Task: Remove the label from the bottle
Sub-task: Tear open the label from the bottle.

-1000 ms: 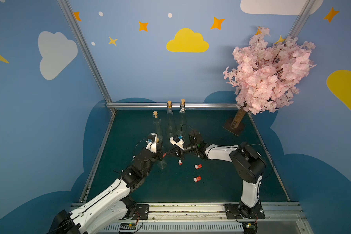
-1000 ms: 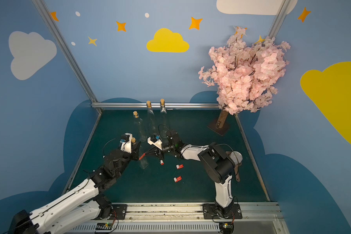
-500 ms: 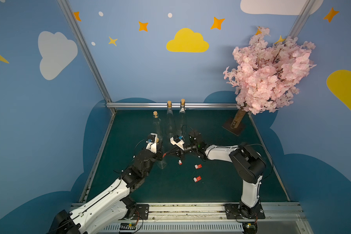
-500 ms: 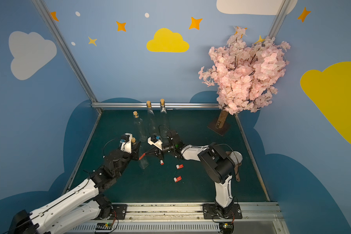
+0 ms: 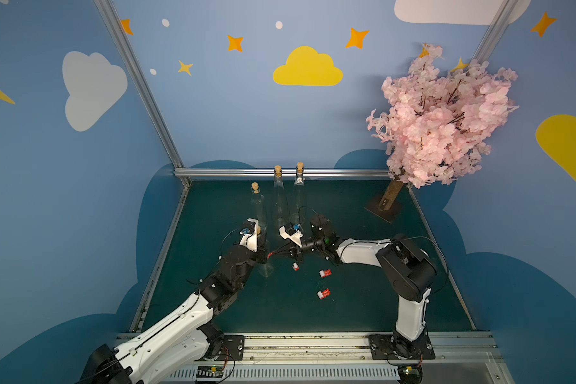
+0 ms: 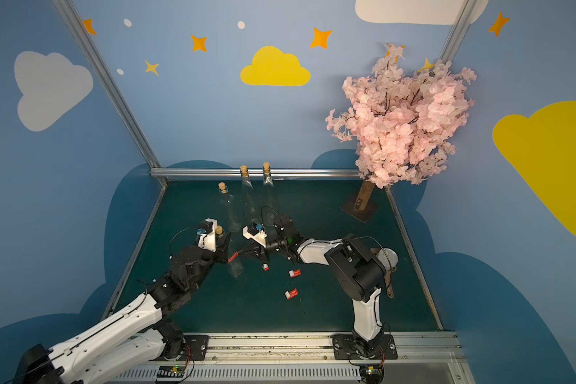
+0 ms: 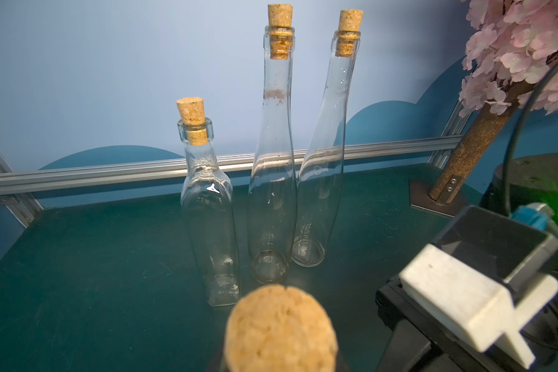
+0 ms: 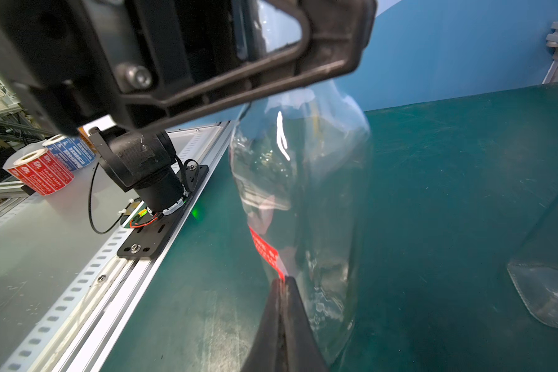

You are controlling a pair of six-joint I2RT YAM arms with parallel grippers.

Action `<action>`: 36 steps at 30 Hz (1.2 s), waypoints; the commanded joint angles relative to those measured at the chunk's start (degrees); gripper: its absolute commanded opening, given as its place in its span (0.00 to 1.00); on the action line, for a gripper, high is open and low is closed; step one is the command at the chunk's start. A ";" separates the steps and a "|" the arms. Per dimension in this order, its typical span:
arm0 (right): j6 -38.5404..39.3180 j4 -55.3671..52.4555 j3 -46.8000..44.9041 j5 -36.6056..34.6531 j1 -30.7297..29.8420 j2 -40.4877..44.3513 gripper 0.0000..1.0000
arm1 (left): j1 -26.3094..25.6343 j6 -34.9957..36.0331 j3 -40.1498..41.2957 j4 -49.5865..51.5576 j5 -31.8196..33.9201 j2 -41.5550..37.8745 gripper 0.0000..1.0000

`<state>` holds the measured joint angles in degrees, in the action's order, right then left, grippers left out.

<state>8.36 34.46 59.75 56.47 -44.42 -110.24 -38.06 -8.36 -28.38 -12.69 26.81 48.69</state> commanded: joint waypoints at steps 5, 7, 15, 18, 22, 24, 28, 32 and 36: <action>0.69 -1.15 -1.55 -0.04 -0.42 2.47 0.00 | -0.12 -0.34 0.87 -0.94 0.43 0.01 0.03; 0.68 -1.31 -1.62 -0.04 -0.40 2.57 0.00 | -0.21 -0.30 0.80 -0.97 0.38 0.09 0.03; 0.80 -1.80 -1.89 -0.04 -0.57 3.01 0.00 | -0.17 -0.34 0.96 -0.98 0.55 0.11 0.03; 0.92 -2.15 -1.89 0.11 -0.63 3.18 0.00 | -0.17 -0.21 0.96 -1.04 0.53 0.25 0.03; 1.13 -2.51 -1.97 0.13 -0.67 3.36 0.00 | -0.16 -0.08 0.87 -1.29 0.44 0.67 0.03; 1.23 -2.71 -1.98 0.28 -0.64 3.36 0.00 | -0.19 -0.07 0.87 -1.36 0.46 0.77 0.03; 1.40 -3.16 -1.83 0.40 -0.67 3.54 0.00 | -0.15 -0.03 1.13 -1.50 0.54 1.04 0.03; 1.50 -3.34 -1.90 0.49 -0.75 3.62 0.00 | -0.17 0.02 1.27 -1.69 0.74 1.06 0.03; 1.53 -3.36 -1.91 0.57 -0.79 3.51 0.00 | -0.12 -0.07 1.21 -1.64 0.97 1.06 0.03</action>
<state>9.32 33.12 58.70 55.77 -44.88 -108.75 -38.17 -7.90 -28.34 -13.78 26.92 49.45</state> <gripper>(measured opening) 0.045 0.317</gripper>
